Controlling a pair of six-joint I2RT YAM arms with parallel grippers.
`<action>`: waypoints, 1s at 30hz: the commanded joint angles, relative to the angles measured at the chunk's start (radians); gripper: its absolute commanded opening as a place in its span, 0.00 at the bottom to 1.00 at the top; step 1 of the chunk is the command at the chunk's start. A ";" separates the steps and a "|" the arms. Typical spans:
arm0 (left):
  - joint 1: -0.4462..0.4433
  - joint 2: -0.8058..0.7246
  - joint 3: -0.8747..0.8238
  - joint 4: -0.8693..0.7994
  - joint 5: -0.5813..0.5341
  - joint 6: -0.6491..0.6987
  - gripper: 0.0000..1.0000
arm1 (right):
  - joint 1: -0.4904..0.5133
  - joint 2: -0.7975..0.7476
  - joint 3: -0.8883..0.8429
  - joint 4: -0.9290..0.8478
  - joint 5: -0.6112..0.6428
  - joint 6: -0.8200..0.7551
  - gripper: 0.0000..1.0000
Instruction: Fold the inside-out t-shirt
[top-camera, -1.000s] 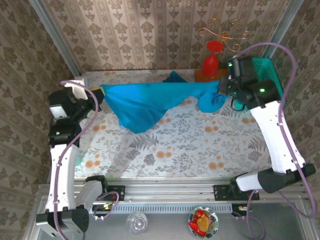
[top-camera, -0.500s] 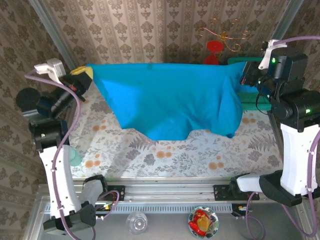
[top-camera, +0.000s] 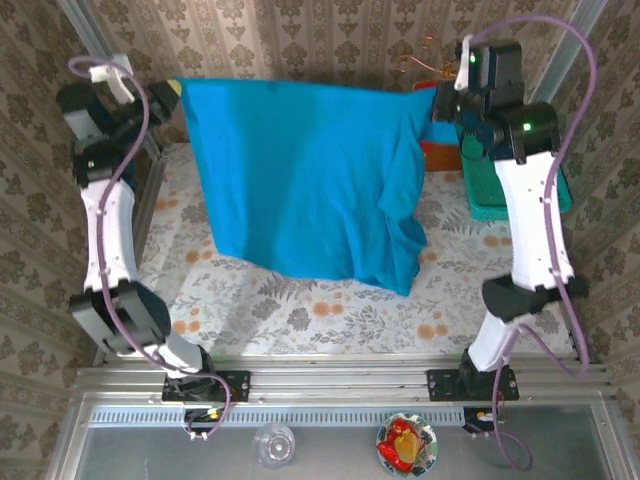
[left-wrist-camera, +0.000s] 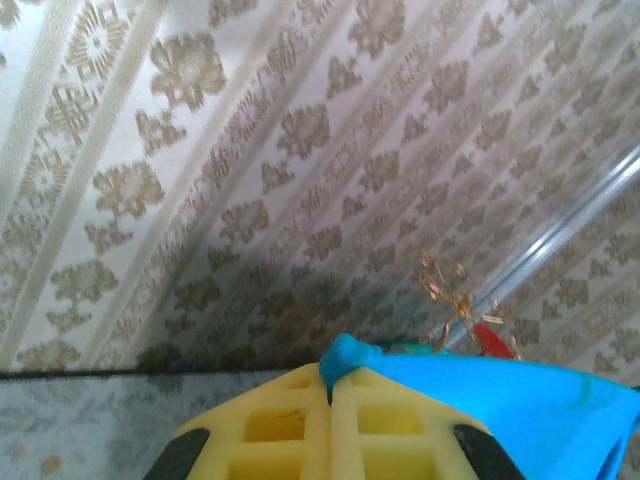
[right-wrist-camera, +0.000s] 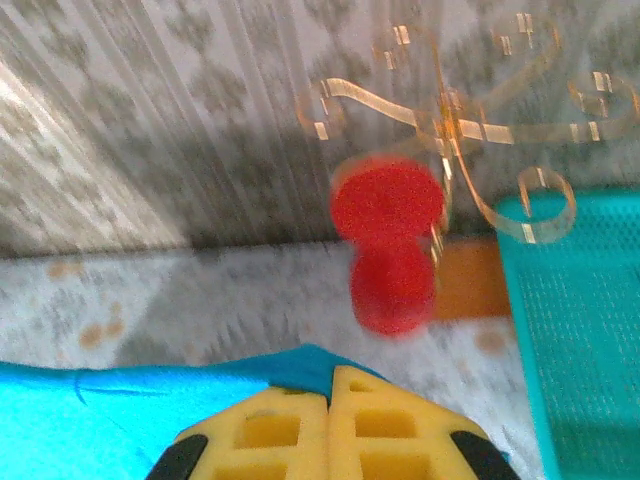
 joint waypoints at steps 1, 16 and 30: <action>0.016 0.014 0.241 0.054 -0.012 -0.100 0.00 | -0.015 0.051 0.325 -0.039 0.038 -0.025 0.00; 0.065 -0.472 -0.595 -0.175 -0.174 0.076 0.00 | -0.014 -0.655 -0.962 0.281 -0.376 0.031 0.00; 0.136 -0.762 -1.306 -0.329 -0.494 0.110 0.00 | 0.244 -0.769 -1.849 0.455 -0.613 0.348 0.38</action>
